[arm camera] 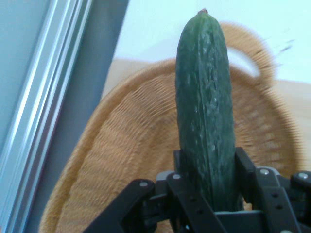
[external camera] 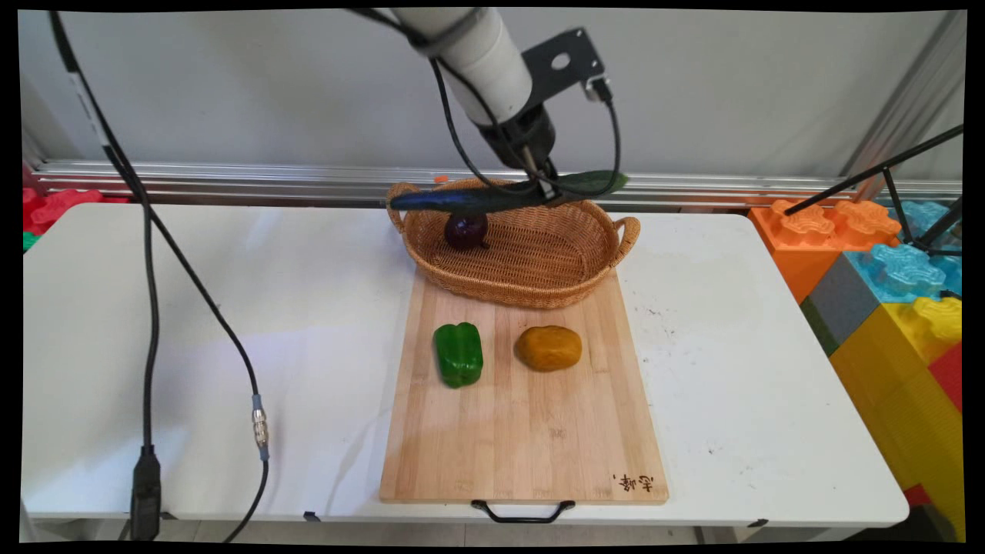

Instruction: Place the picked object on the cutting board

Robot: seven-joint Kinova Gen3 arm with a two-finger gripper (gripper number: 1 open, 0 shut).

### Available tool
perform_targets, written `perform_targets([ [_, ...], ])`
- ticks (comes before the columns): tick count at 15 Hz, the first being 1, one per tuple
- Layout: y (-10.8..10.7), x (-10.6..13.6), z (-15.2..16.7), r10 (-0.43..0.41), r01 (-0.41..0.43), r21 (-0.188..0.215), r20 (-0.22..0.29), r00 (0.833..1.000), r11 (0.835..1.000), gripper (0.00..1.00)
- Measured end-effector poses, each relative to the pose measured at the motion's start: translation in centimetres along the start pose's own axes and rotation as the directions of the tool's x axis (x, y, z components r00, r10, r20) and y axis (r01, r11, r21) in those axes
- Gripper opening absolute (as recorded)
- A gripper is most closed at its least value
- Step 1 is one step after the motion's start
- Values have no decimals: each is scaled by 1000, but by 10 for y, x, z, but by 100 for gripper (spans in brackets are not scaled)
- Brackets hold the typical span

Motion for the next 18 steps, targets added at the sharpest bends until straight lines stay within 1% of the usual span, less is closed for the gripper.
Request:
perform_targets([
  [2, 11, 8, -18, 27, -28, -33, -22, 999, 999, 0],
  [4, 27, 13, -38, 63, -67, -89, -44, 997, 994, 0],
  [6, 46, 13, -57, 102, -110, -151, -59, 993, 982, 0],
  [9, 74, 3, -74, 146, -157, -226, -62, 987, 961, 0],
  [12, 95, -8, -76, 175, -185, -263, -61, 983, 947, 0],
  [14, 109, -17, -73, 188, -196, -279, -56, 981, 940, 0],
  [16, 128, -34, -61, 211, -213, -296, -39, 977, 931, 0],
  [18, 140, -45, -51, 228, -226, -307, -29, 973, 925, 0],
])
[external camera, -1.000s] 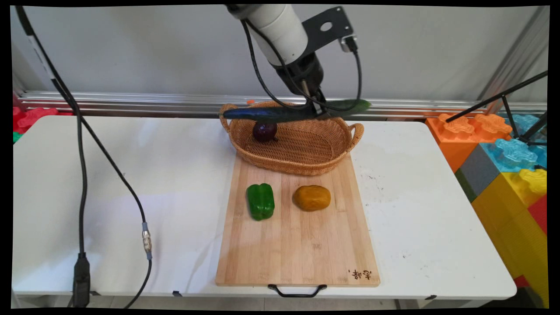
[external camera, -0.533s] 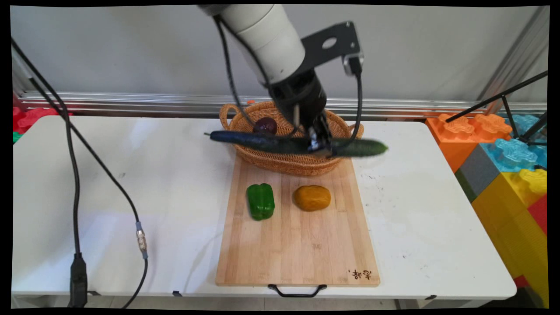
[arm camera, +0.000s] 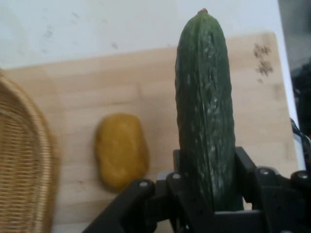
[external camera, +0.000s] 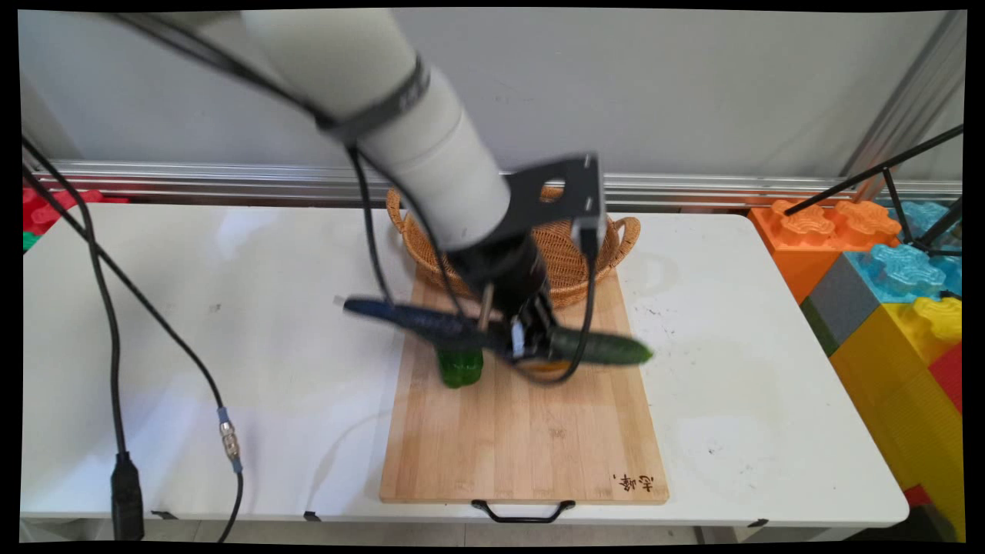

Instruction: Place the picked object on the cutting board

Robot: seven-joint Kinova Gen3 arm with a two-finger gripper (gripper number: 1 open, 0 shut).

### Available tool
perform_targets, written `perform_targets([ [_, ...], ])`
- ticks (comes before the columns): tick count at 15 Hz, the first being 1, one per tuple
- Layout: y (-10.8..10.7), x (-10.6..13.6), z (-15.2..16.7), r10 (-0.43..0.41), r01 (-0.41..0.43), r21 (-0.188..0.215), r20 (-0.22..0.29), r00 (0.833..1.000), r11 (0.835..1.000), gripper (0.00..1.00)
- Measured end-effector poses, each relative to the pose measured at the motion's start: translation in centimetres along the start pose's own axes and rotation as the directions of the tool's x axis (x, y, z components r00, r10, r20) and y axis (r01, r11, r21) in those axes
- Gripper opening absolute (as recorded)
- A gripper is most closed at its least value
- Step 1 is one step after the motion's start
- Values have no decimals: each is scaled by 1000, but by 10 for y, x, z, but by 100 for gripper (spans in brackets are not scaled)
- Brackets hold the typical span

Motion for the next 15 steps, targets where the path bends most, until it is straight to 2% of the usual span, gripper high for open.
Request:
perform_targets([
  [6, 22, -27, 44, 55, -54, -17, 39, 998, 998, 0],
  [15, 38, -45, 92, 152, -152, -9, 3, 988, 988, 0],
])
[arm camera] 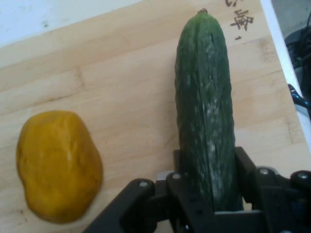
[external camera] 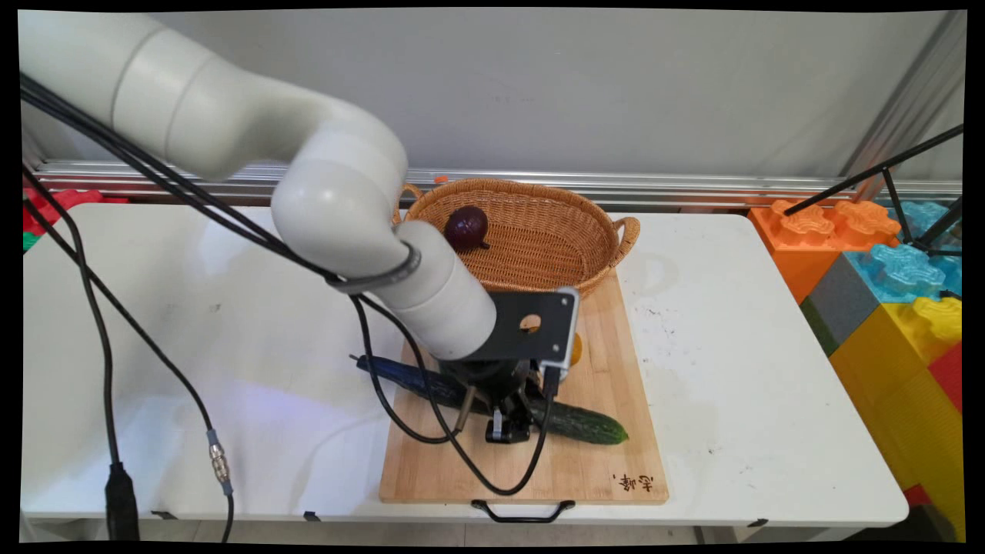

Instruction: Place the picked object on the cutting board

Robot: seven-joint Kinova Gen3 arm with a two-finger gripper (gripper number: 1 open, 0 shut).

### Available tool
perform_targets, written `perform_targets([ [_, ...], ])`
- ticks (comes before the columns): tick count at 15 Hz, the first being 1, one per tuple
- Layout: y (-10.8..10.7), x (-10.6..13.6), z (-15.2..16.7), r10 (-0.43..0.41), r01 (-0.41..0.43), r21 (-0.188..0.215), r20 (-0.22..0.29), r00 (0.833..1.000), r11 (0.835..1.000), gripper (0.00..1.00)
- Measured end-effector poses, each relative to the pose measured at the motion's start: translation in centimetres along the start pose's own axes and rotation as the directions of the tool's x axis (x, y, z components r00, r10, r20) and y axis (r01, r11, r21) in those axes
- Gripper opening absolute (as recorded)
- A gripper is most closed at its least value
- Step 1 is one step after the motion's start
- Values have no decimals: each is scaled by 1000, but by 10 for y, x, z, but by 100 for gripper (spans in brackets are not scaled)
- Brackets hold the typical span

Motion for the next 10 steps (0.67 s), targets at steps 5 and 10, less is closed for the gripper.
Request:
perform_targets([
  [5, 6, -10, 21, 45, -45, 4, -18, 999, 999, 0],
  [10, 6, -18, 31, 77, -76, 15, -49, 996, 997, 0],
])
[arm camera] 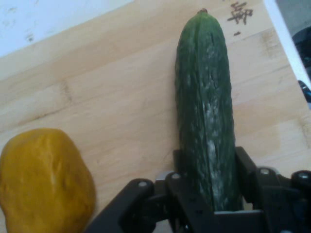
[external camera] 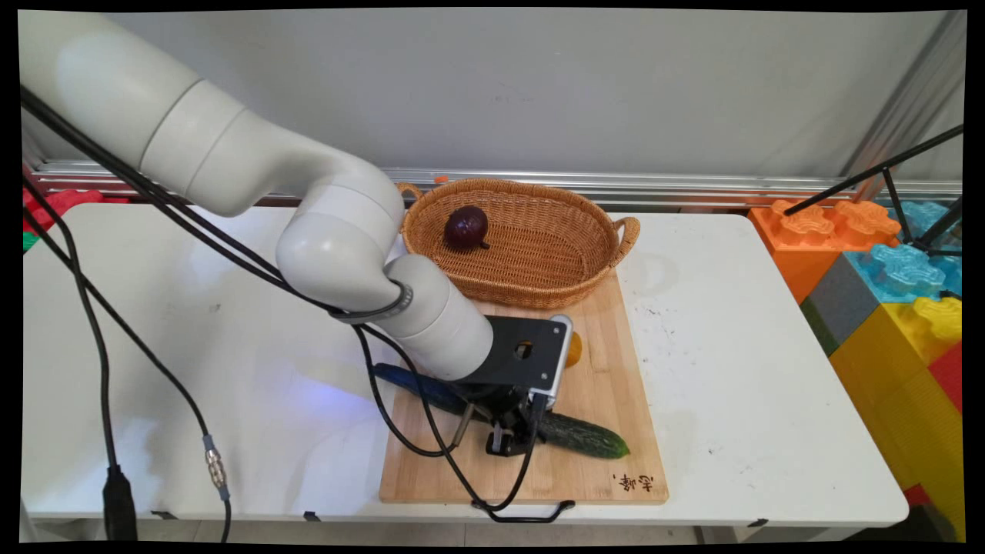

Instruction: Place the picked object on the cutting board

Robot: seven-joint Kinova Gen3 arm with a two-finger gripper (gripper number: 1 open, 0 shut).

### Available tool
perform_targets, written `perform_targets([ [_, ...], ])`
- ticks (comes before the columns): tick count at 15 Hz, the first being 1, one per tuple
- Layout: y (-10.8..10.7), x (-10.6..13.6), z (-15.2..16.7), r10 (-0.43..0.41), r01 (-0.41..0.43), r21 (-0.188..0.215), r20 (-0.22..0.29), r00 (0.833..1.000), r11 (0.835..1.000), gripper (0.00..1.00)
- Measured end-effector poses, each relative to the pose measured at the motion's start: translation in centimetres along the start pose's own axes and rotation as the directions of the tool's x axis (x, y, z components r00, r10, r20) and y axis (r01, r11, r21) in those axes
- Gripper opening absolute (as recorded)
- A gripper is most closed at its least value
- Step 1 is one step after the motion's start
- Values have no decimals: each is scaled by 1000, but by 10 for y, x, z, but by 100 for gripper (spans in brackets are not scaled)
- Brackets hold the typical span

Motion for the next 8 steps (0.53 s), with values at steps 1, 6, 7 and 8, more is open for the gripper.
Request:
perform_targets([
  [1, 0, -1, 1, 4, -4, -2, -6, 1000, 1000, 0],
  [6, 2, -4, 5, 34, -35, -15, -39, 999, 999, 100],
  [7, 1, -5, 6, 40, -41, -16, -44, 998, 999, 100],
  [8, 1, -5, 6, 44, -45, -17, -48, 998, 999, 100],
])
